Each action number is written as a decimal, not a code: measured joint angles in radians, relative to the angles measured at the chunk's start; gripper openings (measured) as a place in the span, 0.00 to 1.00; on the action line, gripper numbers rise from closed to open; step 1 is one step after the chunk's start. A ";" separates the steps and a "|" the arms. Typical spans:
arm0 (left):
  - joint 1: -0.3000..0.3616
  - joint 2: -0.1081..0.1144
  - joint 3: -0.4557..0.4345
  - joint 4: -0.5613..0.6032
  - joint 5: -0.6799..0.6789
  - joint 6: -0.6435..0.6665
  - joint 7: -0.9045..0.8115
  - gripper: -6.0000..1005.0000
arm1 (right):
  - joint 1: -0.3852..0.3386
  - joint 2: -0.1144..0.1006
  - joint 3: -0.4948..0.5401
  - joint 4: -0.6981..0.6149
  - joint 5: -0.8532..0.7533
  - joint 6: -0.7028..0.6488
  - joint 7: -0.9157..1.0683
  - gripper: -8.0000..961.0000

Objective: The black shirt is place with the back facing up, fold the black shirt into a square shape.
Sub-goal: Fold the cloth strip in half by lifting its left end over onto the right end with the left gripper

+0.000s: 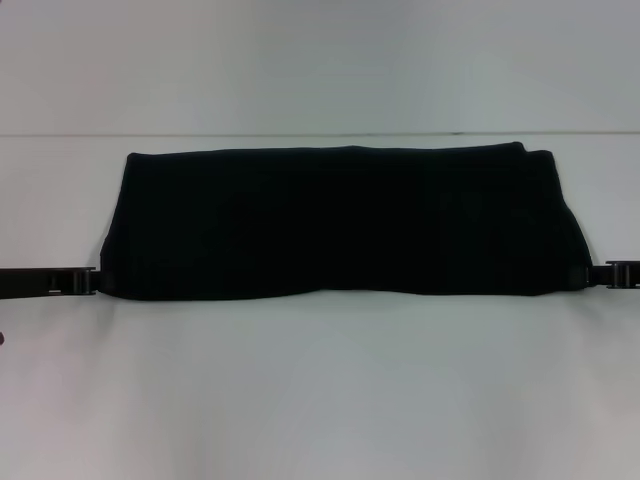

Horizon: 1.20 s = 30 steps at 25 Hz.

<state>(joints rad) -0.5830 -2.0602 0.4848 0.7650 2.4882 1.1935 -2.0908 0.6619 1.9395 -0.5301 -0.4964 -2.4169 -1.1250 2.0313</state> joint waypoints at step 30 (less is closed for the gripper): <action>0.015 0.007 -0.008 0.027 0.026 0.010 0.009 0.01 | -0.053 -0.010 0.015 -0.004 0.025 -0.043 -0.074 0.08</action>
<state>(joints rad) -0.5683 -2.0534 0.4769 0.7919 2.5141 1.2032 -2.0815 0.6089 1.9294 -0.5155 -0.5008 -2.3919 -1.1679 1.9569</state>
